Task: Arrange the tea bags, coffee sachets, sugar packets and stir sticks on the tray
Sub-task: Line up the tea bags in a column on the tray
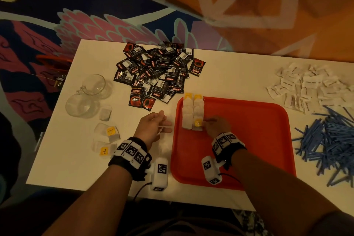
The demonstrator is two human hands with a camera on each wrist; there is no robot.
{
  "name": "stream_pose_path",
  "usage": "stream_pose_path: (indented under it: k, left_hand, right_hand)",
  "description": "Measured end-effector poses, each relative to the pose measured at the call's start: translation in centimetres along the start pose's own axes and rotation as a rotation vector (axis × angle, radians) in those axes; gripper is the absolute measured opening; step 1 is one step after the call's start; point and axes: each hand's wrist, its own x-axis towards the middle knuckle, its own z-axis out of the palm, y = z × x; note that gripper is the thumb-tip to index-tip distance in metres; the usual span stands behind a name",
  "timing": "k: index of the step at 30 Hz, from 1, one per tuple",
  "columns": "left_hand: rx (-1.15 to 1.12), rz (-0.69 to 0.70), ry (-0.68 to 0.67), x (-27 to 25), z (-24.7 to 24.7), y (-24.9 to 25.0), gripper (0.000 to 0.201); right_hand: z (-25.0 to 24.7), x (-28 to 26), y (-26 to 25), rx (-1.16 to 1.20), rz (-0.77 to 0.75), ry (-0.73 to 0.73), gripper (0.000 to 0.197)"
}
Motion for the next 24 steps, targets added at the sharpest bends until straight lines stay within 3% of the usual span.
stream_pose_path:
  k: [5, 8, 13, 17, 20, 24]
  left_hand:
    - [-0.276, -0.051, -0.067, -0.7, 0.9, 1.4, 0.055]
    - [-0.350, -0.049, -0.164, -1.4, 1.8, 2.6, 0.066]
    - [-0.369, -0.024, -0.300, -2.8, 3.5, 5.1, 0.074]
    - [-0.393, -0.043, -0.436, -3.2, 4.4, 6.3, 0.072]
    - [-0.307, -0.002, -0.455, -3.7, 4.6, 6.7, 0.077]
    - [-0.079, 0.310, -0.290, -5.1, 4.2, 7.5, 0.058]
  right_hand:
    - [-2.3, -1.9, -1.5, 0.059, -0.155, 0.026, 0.017]
    - [-3.9, -4.4, -4.1, 0.102, -0.462, -0.026, 0.010]
    - [-6.7, -9.1, -7.6, -0.047, -0.964, -0.158, 0.025]
    - [-8.3, -10.9, -8.8, -0.100, -1.027, -0.145, 0.013]
    - [-9.6, -11.1, -9.1, 0.049, -0.886, -0.152, 0.003]
    - [-11.7, -10.8, -9.4, 0.048, -0.888, -0.100, 0.019]
